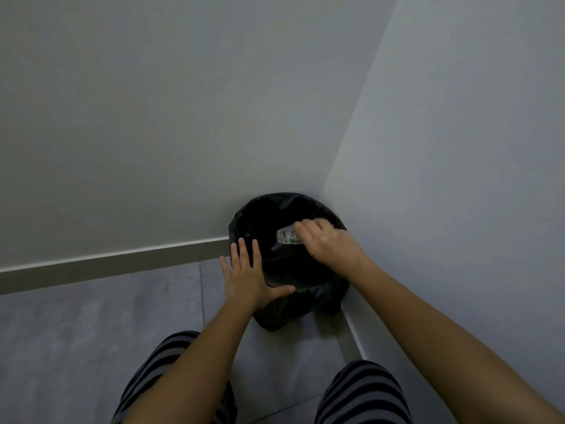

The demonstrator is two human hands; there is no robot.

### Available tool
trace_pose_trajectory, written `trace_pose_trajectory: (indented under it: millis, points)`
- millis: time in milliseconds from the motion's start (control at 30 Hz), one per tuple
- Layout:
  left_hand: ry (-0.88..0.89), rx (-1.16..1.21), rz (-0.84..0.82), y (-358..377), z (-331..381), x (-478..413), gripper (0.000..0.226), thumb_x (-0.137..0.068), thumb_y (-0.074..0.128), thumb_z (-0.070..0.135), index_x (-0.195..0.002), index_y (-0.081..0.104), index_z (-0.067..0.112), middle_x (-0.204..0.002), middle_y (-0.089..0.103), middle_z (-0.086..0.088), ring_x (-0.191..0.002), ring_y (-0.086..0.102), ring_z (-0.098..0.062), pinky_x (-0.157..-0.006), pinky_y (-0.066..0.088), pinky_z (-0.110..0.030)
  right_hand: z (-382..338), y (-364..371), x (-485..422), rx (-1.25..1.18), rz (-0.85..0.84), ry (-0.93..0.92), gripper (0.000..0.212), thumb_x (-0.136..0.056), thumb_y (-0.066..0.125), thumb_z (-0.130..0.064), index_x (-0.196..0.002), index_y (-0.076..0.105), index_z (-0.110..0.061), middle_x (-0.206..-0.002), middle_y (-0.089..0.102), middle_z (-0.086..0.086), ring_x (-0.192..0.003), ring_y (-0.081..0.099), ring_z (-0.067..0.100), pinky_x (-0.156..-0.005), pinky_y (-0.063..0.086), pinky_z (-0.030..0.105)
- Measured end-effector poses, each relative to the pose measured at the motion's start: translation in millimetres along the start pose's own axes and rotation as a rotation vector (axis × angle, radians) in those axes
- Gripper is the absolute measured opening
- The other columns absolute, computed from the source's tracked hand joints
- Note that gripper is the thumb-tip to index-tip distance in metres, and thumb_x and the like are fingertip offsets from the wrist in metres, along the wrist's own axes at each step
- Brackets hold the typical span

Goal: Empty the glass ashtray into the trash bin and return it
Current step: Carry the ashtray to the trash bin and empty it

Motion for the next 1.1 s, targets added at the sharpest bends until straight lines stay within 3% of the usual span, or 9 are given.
trace_pose_trajectory:
  millis: [100,267,467,633,800,933,1100]
  points:
    - [0.004,0.012,0.055,-13.1,0.4,-4.9,0.136,-0.060,0.042,0.092,-0.149,-0.023,0.013,-0.158,-0.025,-0.016,-0.146,-0.023,-0.032,-0.116,-0.009,-0.056,3.8,9.8,3.6,-0.041,-0.033,0.053,0.026,-0.089,0.045,-0.010,-0.111,0.057,-0.009,-0.095,0.072,0.006,-0.074,0.069,0.022,-0.035,0.052,0.028]
    - [0.009,-0.008,0.067,-9.5,-0.1,-4.2,0.135,-0.060,0.041,0.092,-0.150,-0.021,0.012,-0.159,-0.023,-0.017,-0.147,-0.021,-0.033,-0.117,-0.008,-0.055,-35.2,40.4,58.6,-0.089,-0.163,-0.187,0.030,-0.086,0.048,-0.016,-0.113,0.059,-0.008,-0.093,0.069,0.011,-0.072,0.067,0.031,-0.036,0.054,0.037]
    - [0.003,-0.011,0.073,-11.7,8.9,-5.4,0.135,-0.060,0.041,0.092,-0.149,-0.021,0.012,-0.159,-0.023,-0.017,-0.147,-0.022,-0.032,-0.117,-0.010,-0.053,-6.6,33.7,59.3,-0.101,-0.147,0.006,0.029,-0.088,0.044,-0.011,-0.112,0.060,-0.009,-0.104,0.072,0.009,-0.083,0.071,0.028,-0.042,0.058,0.034]
    - [-0.030,-0.025,0.050,-5.8,1.8,-0.6,0.137,-0.059,0.041,0.093,-0.150,-0.020,0.010,-0.159,-0.022,-0.017,-0.147,-0.021,-0.032,-0.118,-0.010,-0.053,-25.2,23.7,70.4,-0.168,-0.079,-0.120,0.027,-0.088,0.043,-0.014,-0.111,0.058,-0.008,-0.100,0.071,0.012,-0.081,0.070,0.032,-0.044,0.058,0.039]
    - [-0.045,-0.032,0.033,-3.7,5.4,2.8,0.138,-0.059,0.040,0.093,-0.150,-0.019,0.008,-0.159,-0.022,-0.017,-0.147,-0.021,-0.031,-0.118,-0.009,-0.052,-11.8,20.4,66.7,-0.131,-0.070,0.034,0.027,-0.091,0.043,-0.014,-0.114,0.056,-0.010,-0.108,0.072,0.007,-0.088,0.071,0.028,-0.046,0.059,0.035]
    - [-0.061,-0.059,0.006,1.5,4.6,7.0,0.141,-0.056,0.041,0.094,-0.150,-0.017,0.007,-0.159,-0.021,-0.017,-0.147,-0.022,-0.032,-0.118,-0.010,-0.052,-28.3,28.7,86.4,-0.165,-0.140,-0.109,0.025,-0.092,0.043,-0.016,-0.108,0.060,-0.009,-0.103,0.071,0.010,-0.085,0.070,0.033,-0.046,0.058,0.040]
    - [-0.094,-0.049,0.039,-6.0,5.3,6.1,0.140,-0.057,0.037,0.095,-0.150,-0.016,0.006,-0.160,-0.019,-0.019,-0.147,-0.020,-0.032,-0.118,-0.008,-0.051,-2.9,23.9,60.4,-0.135,-0.168,0.058,0.031,-0.088,0.043,-0.011,-0.116,0.057,-0.007,-0.110,0.072,0.011,-0.087,0.071,0.034,-0.048,0.060,0.038]
Point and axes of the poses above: each hand's wrist, its own x-axis away from the middle knuckle, its own y-axis out of the palm, z = x × y, the point moved 9 cm from there along -x, towards the middle knuckle
